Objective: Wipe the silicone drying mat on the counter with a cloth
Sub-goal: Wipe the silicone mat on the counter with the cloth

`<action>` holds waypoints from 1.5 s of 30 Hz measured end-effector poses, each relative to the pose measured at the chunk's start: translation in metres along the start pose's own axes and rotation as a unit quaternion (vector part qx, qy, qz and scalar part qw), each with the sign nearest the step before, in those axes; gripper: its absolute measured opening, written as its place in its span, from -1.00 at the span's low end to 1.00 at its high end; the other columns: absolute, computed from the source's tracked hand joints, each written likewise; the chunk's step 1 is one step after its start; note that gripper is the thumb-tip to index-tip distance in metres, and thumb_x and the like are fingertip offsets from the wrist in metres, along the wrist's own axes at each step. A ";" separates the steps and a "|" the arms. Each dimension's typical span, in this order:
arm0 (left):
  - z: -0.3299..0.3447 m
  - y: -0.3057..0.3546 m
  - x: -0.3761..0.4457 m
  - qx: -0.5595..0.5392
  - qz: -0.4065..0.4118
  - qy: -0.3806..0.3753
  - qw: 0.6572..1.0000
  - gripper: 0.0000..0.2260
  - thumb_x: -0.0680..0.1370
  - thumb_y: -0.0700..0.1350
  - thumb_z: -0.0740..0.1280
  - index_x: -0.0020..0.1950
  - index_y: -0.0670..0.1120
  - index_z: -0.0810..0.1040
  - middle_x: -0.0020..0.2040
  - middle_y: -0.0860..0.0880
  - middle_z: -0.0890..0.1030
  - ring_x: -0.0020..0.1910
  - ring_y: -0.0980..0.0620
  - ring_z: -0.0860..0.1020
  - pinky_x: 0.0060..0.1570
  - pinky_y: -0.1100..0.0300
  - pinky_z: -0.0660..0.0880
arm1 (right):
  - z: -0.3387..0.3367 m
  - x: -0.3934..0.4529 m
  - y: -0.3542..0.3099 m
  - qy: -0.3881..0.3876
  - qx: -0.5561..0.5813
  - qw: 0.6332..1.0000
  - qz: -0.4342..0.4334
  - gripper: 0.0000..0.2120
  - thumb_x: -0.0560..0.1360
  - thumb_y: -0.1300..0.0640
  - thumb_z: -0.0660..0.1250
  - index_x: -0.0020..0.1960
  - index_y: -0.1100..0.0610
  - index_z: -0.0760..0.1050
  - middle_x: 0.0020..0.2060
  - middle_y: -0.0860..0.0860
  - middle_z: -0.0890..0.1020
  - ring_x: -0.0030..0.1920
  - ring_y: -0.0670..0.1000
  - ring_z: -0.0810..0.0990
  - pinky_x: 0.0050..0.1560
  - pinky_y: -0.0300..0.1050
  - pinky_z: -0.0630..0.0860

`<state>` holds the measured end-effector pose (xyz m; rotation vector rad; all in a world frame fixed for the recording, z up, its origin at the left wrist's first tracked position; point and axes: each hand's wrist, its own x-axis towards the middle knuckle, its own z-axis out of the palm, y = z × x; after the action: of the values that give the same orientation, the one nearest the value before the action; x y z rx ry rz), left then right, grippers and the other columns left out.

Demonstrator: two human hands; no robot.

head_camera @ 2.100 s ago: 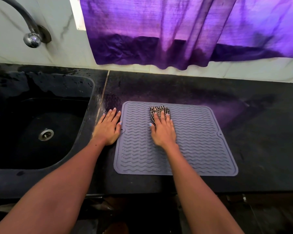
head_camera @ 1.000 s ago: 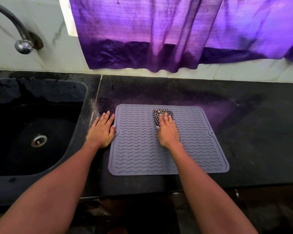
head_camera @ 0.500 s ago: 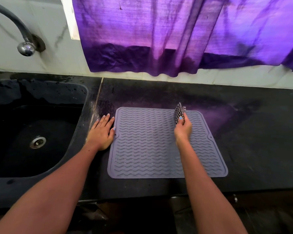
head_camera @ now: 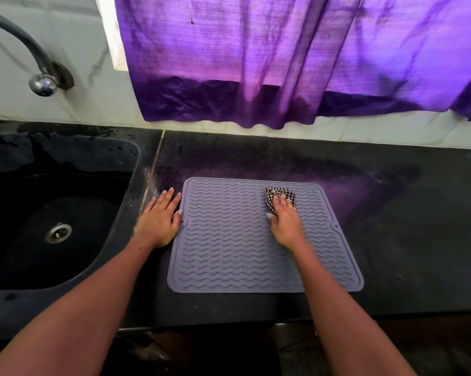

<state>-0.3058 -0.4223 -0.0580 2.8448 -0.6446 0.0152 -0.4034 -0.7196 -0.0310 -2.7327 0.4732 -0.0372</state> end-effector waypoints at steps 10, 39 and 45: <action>0.001 -0.003 0.001 -0.004 0.003 0.005 1.000 -0.23 0.39 0.23 -0.34 0.52 -0.07 0.07 0.55 -0.04 0.04 0.52 0.06 -0.02 0.47 0.11 -0.14 | -0.024 0.009 0.002 0.130 0.402 0.892 0.161 -0.64 0.55 0.31 0.21 0.34 0.21 0.43 0.27 0.14 0.53 0.26 0.07 0.49 0.21 -0.19 0.36; 0.003 -0.004 0.002 -0.002 0.003 0.004 1.000 -0.23 0.39 0.23 -0.33 0.52 -0.05 0.06 0.55 -0.02 0.04 0.52 0.06 -0.02 0.49 0.09 -0.13 | -0.057 -0.001 0.060 0.145 0.339 0.912 0.182 -0.63 0.56 0.27 0.21 0.36 0.17 0.41 0.28 0.20 0.51 0.25 0.12 0.50 0.25 -0.12 0.37; 0.003 -0.004 0.002 -0.004 0.004 0.006 1.000 -0.24 0.39 0.23 -0.33 0.53 -0.05 0.05 0.55 -0.02 0.03 0.52 0.07 -0.02 0.48 0.10 -0.13 | -0.040 -0.023 0.059 0.172 0.085 0.976 0.107 -0.58 0.54 0.36 0.16 0.40 0.27 0.33 0.37 0.27 0.37 0.41 0.24 0.31 0.40 0.07 0.22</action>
<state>-0.3025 -0.4199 -0.0620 2.8313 -0.6528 0.0301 -0.4477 -0.7776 -0.0144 -2.4979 0.8167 -0.4795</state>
